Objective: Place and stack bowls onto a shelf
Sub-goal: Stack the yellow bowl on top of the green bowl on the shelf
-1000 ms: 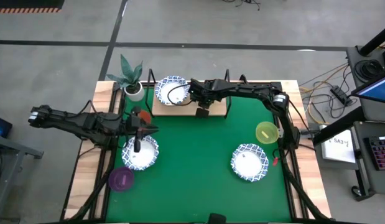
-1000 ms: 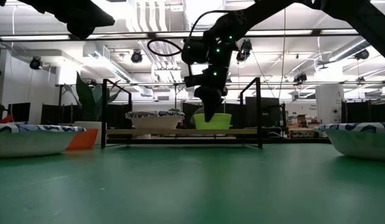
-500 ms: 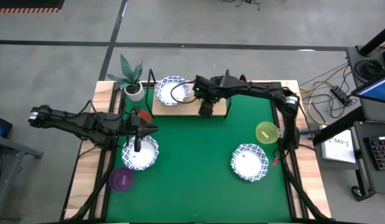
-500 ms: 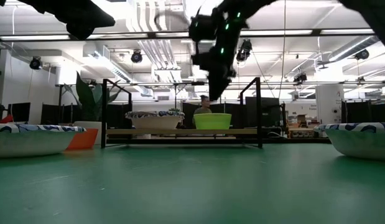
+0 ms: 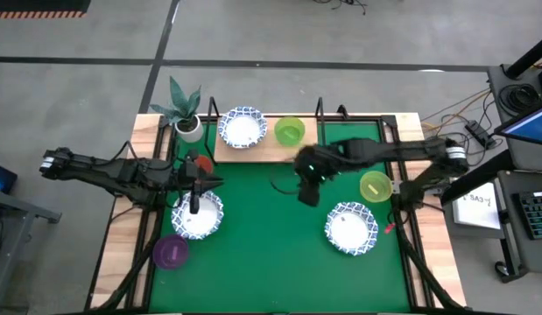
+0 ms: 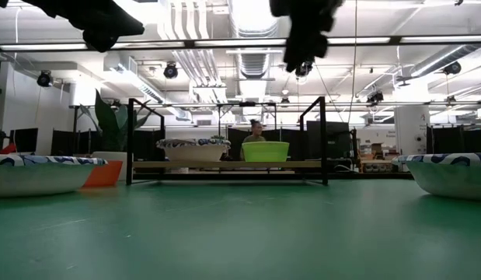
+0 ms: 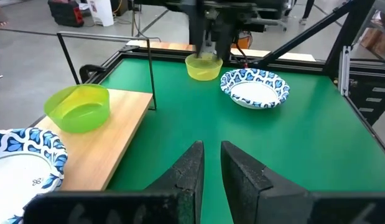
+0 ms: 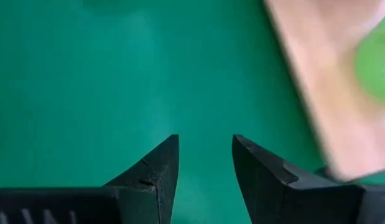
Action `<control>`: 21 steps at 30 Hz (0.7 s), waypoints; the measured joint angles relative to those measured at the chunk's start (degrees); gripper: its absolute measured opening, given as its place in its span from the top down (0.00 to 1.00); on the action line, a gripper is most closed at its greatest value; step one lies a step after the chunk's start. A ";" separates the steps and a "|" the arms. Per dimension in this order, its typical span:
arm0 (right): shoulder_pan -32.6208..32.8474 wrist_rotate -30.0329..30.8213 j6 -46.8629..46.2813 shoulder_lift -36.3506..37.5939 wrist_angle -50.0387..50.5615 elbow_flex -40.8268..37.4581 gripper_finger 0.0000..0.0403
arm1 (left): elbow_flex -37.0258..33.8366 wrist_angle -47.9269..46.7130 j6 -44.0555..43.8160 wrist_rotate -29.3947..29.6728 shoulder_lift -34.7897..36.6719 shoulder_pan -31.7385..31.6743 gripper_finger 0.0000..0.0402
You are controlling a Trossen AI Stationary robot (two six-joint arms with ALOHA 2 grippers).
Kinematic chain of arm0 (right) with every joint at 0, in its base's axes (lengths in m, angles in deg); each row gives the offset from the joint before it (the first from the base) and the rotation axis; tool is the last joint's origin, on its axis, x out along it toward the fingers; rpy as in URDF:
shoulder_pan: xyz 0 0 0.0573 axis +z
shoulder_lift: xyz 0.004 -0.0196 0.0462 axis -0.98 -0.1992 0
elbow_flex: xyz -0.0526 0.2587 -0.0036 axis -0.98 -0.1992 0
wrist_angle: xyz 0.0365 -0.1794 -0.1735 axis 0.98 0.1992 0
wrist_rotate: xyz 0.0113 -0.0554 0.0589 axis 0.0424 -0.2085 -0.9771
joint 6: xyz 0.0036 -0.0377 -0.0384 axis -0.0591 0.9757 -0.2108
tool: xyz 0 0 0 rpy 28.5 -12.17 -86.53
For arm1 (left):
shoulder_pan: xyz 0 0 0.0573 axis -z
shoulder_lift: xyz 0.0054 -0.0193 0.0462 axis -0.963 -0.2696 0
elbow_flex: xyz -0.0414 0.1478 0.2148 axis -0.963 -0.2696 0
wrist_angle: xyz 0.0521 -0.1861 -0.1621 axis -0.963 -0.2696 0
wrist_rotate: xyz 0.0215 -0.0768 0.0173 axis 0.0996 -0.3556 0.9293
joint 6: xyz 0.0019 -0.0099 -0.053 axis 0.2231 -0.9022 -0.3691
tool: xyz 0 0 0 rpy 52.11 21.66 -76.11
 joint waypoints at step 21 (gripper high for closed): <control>-0.27 7.64 -53.82 16.42 11.03 -37.22 0.63 | 0.00 -0.35 2.00 0.02 -0.28 -0.02 0.91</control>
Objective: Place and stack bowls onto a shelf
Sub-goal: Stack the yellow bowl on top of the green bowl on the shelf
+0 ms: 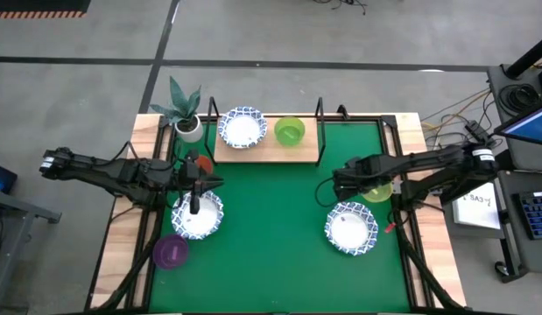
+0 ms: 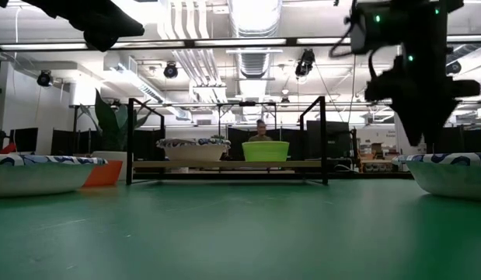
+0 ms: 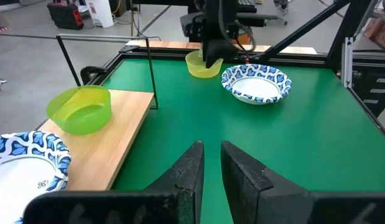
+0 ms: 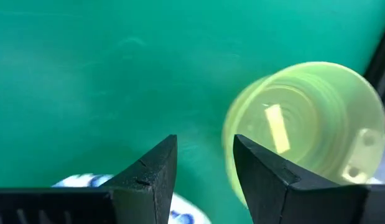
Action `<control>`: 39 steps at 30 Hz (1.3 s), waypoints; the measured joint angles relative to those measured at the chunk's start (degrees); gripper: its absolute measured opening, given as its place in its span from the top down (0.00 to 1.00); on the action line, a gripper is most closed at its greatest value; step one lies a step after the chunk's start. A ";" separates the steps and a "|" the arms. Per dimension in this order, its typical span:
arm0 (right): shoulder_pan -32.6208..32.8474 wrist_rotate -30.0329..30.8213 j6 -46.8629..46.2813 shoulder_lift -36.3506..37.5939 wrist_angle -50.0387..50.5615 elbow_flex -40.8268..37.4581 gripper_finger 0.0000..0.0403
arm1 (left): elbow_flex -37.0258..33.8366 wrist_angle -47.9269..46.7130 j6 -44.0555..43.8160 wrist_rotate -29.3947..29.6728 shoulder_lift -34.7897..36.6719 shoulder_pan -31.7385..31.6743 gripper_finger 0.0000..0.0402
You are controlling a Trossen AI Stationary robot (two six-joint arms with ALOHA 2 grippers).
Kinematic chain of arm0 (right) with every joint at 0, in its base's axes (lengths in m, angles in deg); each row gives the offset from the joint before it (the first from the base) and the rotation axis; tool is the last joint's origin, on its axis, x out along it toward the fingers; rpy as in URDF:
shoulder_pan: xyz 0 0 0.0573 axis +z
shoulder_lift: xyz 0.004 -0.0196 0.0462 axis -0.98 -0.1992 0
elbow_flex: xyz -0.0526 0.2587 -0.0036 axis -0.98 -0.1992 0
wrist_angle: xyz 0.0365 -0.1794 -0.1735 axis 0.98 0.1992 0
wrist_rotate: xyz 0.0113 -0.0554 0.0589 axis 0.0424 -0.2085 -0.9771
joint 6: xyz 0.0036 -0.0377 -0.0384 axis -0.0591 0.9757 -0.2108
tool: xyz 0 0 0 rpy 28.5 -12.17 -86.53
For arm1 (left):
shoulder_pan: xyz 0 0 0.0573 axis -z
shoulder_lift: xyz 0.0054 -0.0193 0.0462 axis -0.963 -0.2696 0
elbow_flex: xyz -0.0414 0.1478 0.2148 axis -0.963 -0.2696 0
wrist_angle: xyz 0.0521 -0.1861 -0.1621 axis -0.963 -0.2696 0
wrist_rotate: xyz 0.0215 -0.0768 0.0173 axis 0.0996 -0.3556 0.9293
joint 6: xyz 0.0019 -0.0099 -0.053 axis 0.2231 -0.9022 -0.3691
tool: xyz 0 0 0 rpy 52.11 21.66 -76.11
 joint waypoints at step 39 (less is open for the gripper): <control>-0.06 -3.43 18.43 -0.23 -11.66 4.10 0.98 | 0.00 0.42 -0.26 0.05 -0.02 0.02 0.91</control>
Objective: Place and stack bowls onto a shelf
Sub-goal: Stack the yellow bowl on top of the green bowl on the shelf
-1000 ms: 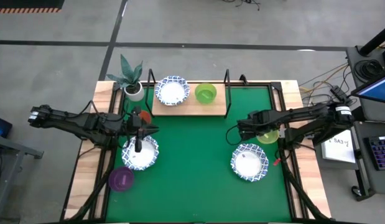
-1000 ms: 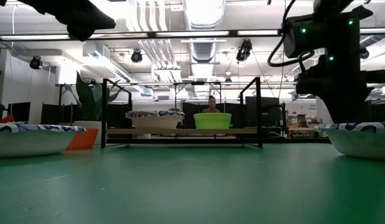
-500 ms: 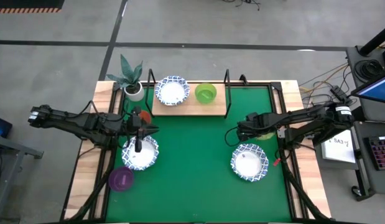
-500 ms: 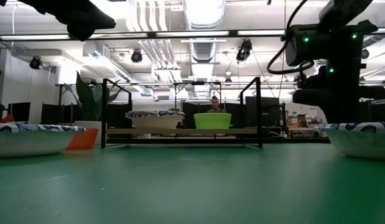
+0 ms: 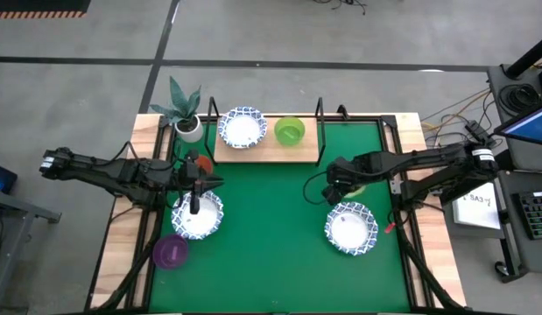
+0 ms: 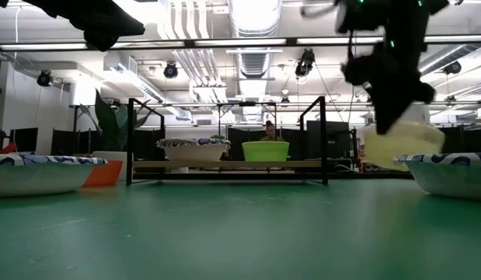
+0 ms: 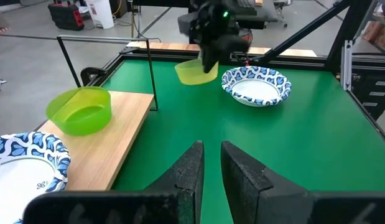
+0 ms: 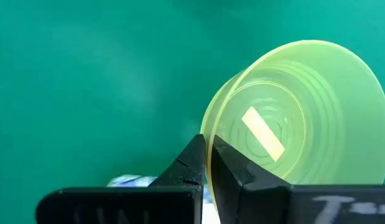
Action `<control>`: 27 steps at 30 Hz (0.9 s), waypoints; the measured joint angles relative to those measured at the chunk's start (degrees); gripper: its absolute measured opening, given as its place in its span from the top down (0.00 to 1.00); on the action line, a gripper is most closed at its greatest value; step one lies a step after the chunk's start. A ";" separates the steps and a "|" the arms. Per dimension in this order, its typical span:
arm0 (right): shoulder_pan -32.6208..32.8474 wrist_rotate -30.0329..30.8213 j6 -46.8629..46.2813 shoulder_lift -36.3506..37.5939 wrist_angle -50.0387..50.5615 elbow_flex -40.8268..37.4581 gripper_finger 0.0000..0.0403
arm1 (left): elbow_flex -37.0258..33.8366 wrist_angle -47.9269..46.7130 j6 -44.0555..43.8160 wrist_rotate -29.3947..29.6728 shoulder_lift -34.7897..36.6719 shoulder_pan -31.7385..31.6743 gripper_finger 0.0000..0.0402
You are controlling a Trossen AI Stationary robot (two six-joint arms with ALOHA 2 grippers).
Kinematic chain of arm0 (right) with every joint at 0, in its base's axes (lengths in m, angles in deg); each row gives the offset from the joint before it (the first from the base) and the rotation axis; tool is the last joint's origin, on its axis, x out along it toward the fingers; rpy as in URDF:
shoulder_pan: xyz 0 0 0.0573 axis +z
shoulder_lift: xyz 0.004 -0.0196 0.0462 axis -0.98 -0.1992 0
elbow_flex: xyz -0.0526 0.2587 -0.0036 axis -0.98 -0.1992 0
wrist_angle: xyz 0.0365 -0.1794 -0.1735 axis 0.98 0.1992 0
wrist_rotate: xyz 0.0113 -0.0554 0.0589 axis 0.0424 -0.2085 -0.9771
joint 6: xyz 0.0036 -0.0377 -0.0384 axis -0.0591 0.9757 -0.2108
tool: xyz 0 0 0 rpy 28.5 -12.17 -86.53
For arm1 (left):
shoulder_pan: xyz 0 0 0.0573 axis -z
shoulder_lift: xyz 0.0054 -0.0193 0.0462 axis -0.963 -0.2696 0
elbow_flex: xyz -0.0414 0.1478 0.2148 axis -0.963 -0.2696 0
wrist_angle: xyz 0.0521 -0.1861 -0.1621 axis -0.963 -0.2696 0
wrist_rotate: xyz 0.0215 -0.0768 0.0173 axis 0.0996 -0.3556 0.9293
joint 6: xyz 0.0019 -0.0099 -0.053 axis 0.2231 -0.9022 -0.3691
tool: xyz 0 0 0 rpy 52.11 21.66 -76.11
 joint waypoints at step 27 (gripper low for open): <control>2.53 13.15 47.64 -17.67 -27.13 23.39 0.98 | 0.00 0.04 0.00 0.01 -1.30 0.00 0.91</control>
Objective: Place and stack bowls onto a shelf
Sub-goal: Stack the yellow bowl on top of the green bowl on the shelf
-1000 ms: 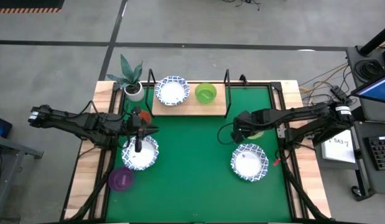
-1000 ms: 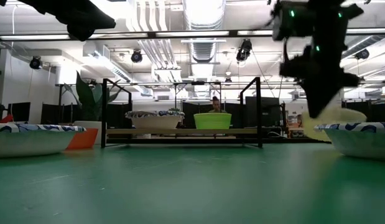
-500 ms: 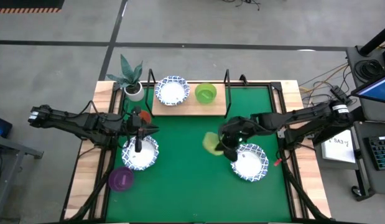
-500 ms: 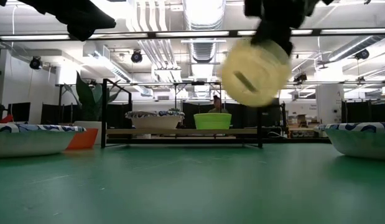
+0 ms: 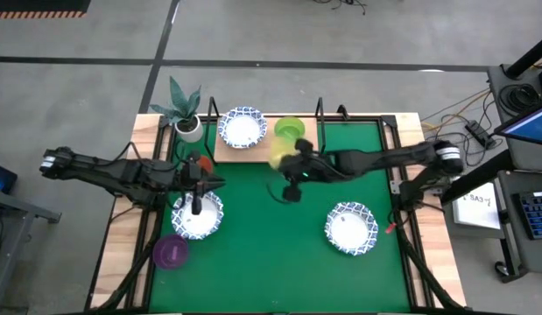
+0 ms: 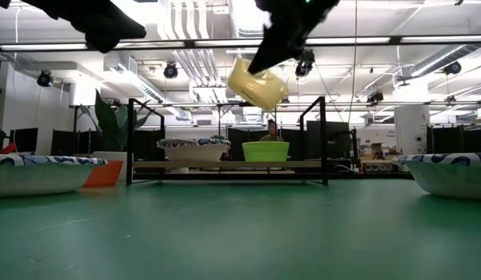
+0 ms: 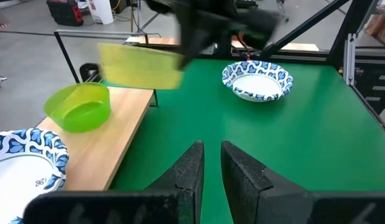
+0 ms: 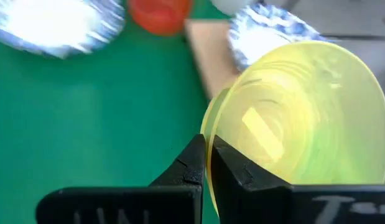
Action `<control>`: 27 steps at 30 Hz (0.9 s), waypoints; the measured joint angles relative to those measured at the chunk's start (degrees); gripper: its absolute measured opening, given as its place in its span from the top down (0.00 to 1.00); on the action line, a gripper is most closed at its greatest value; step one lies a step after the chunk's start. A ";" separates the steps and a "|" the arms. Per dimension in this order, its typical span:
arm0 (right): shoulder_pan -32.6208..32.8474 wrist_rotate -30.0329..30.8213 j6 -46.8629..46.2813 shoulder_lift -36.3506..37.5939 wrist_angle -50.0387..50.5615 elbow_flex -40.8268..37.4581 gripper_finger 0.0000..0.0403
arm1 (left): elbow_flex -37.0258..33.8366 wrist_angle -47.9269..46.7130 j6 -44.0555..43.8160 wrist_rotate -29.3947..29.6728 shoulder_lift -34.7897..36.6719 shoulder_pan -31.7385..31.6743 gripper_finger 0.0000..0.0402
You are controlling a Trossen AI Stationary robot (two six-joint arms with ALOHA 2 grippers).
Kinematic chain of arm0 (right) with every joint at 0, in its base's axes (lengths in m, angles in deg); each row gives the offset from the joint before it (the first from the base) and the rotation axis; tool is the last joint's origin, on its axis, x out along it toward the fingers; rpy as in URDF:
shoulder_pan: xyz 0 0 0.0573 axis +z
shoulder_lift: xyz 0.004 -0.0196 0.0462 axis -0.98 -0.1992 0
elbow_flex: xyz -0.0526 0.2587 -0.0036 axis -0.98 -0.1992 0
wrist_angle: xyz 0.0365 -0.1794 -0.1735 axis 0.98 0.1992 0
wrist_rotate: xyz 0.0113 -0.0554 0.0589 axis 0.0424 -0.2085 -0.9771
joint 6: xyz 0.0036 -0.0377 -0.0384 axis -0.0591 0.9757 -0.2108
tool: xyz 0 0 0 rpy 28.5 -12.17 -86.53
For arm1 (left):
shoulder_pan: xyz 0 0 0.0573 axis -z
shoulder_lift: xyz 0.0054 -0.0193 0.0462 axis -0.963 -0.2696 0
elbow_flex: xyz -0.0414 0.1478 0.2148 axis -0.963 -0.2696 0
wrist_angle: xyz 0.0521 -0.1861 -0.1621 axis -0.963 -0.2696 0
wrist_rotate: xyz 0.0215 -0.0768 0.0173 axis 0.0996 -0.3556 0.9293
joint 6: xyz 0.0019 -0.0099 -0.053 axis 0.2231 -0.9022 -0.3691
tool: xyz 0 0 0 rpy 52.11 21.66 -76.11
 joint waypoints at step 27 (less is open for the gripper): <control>-22.93 -11.85 16.11 -25.02 31.82 32.37 0.98 | 0.00 0.55 -1.28 -0.02 -2.64 0.01 0.91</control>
